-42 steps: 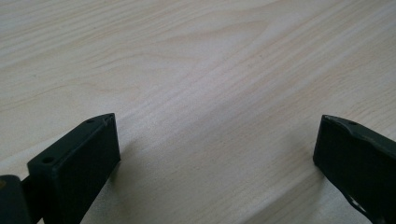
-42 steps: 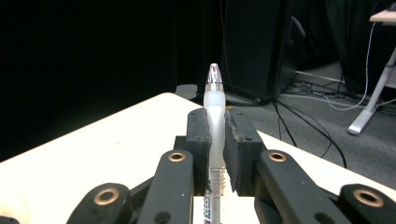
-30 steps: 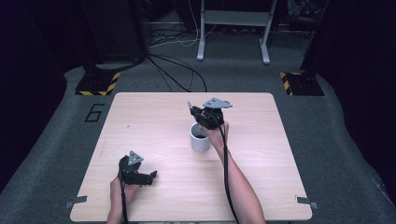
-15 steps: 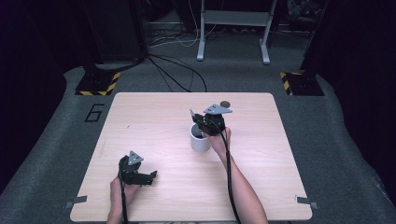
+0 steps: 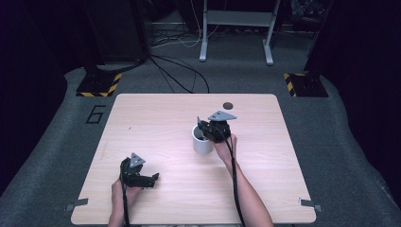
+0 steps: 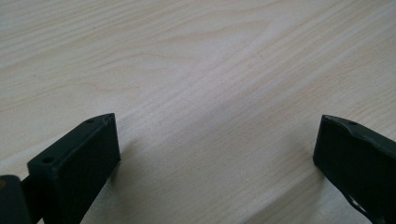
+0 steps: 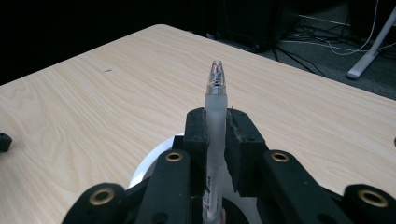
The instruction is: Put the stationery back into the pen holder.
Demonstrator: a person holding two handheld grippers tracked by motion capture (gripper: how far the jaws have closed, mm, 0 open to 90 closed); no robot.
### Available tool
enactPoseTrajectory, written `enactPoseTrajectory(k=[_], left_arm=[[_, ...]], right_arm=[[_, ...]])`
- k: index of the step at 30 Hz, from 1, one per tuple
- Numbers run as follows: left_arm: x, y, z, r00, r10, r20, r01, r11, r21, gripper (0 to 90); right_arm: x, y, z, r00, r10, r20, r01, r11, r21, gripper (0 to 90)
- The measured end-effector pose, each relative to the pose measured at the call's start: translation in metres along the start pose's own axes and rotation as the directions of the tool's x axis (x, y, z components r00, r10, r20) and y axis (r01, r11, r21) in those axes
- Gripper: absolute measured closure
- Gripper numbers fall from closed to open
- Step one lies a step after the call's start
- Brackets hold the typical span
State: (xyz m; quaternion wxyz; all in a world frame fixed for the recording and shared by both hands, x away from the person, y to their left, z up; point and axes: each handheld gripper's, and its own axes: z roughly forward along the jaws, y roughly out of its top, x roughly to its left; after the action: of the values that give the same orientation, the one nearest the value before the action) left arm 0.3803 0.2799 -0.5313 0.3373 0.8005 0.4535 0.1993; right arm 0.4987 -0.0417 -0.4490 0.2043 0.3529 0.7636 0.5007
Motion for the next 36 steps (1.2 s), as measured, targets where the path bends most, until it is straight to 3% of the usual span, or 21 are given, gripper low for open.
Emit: enactPoseTrajectory(k=[2,7,8,14,20,26,36], left_arm=[[0.000,0.000,0.000,1.0000,0.000,0.000,0.000,1.0000,0.000,0.6],[0.001,0.000,0.000,1.0000,0.007,-0.002,-0.007,1.0000,0.001,0.6],[0.001,0.000,0.000,1.0000,0.007,-0.001,-0.007,1.0000,0.001,0.6],[0.001,0.000,0.000,1.0000,0.009,-0.002,-0.009,1.0000,0.002,0.6],[0.000,0.000,0.000,1.0000,0.008,-0.002,-0.008,1.0000,0.001,0.6],[0.001,0.000,0.000,1.0000,0.008,-0.001,-0.008,1.0000,0.002,0.6],[0.000,0.000,0.000,1.0000,0.007,-0.002,-0.007,1.0000,0.000,0.6]], right_arm=[[-0.001,0.000,-0.003,1.0000,0.003,-0.002,-0.003,1.000,-0.002,76.3],[0.001,0.004,-0.013,0.9998,0.018,0.008,-0.018,1.000,0.003,60.1],[0.003,0.005,-0.018,0.9995,0.032,0.005,-0.032,0.999,0.019,50.9],[0.007,0.006,-0.028,0.9986,0.046,0.027,-0.047,0.996,0.074,37.5],[0.014,0.006,-0.044,0.9999,0.005,0.012,-0.006,0.992,0.126,18.9],[0.015,0.000,-0.061,1.0000,-0.006,-0.005,0.007,0.990,0.143,13.3],[0.006,-0.025,-0.105,0.9983,-0.002,0.059,-0.008,0.985,0.171,8.7]])
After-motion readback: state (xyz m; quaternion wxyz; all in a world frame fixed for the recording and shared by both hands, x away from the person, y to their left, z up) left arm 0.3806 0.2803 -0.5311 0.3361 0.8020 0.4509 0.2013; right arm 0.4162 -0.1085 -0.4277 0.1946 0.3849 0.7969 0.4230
